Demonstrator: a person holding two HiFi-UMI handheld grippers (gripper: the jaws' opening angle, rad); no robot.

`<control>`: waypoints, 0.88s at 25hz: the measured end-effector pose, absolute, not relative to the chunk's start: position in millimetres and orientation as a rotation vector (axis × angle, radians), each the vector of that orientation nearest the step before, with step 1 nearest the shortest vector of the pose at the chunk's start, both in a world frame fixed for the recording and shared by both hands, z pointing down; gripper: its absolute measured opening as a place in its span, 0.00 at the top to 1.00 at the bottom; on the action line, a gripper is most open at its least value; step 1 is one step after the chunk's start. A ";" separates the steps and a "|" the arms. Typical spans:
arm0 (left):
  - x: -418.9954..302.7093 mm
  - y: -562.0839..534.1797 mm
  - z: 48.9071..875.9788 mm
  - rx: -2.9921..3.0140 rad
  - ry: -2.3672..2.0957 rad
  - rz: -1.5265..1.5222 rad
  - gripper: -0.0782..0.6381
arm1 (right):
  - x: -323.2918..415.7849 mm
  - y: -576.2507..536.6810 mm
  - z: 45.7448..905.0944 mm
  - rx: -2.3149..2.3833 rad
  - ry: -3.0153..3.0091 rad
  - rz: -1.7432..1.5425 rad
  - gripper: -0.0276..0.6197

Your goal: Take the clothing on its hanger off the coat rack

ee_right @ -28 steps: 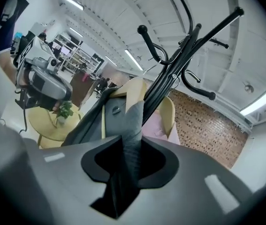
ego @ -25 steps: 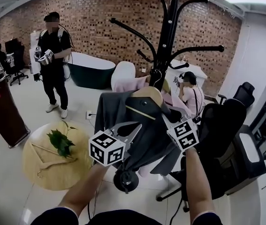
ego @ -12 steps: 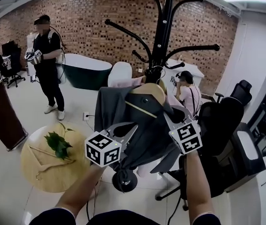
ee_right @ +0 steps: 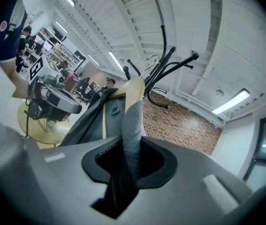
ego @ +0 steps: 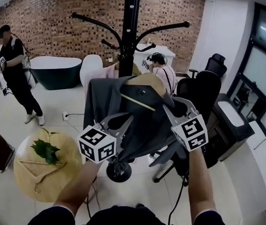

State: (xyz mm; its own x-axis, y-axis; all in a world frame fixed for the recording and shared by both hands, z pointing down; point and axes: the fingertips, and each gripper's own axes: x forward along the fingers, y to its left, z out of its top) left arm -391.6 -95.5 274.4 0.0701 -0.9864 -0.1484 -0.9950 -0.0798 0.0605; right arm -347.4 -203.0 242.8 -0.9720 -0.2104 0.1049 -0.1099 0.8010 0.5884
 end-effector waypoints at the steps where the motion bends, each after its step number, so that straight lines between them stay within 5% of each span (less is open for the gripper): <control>1: -382.7 -99.1 277.1 -2.294 2.058 0.230 0.88 | -333.7 -203.3 244.2 0.293 -2.824 -0.892 0.83; 22: -95.1 -188.8 295.2 -2.793 1.479 0.213 0.88 | 21.0 -237.9 271.4 0.988 -2.545 -0.695 0.83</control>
State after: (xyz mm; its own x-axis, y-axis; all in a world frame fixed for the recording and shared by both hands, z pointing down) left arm -95.1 -188.8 295.2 0.5551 -0.8250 -0.1062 -0.8215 -0.5638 0.0855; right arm 21.0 -237.9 271.4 -0.7083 -0.6958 0.1193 -0.5387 0.6419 0.5457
